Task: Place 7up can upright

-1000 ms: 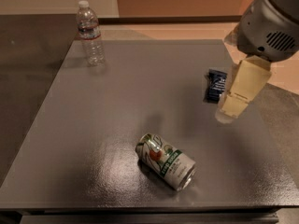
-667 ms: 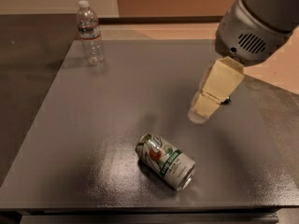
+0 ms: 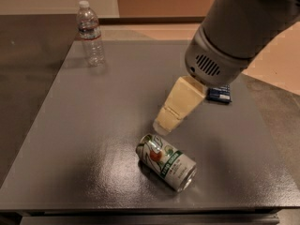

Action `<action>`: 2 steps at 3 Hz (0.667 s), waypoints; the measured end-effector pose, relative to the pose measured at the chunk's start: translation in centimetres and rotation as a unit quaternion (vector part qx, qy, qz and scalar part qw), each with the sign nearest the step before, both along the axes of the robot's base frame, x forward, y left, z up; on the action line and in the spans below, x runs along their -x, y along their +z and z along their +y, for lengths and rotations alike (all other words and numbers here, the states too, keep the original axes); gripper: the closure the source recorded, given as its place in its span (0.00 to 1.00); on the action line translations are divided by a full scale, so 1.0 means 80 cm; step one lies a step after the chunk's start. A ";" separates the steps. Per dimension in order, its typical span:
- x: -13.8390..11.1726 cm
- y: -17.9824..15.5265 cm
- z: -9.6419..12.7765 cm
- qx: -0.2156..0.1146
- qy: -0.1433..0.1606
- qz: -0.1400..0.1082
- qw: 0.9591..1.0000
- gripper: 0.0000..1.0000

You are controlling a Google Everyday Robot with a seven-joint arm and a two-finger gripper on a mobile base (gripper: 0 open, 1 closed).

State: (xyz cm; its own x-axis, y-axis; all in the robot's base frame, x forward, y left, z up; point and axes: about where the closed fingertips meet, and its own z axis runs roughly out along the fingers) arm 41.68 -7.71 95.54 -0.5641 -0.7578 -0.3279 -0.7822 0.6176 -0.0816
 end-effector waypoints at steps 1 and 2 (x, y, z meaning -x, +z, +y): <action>0.015 -0.019 0.013 0.015 -0.059 0.016 0.998 0.00; 0.018 -0.012 0.015 0.007 -0.084 0.015 0.996 0.00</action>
Offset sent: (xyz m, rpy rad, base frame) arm -0.0102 0.0086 -0.0128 -0.0260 0.0269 -0.0978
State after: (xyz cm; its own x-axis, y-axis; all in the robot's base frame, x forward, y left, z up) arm 40.27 -6.47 94.55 -0.6921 -0.6565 -0.3000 -0.6705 0.7386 -0.0696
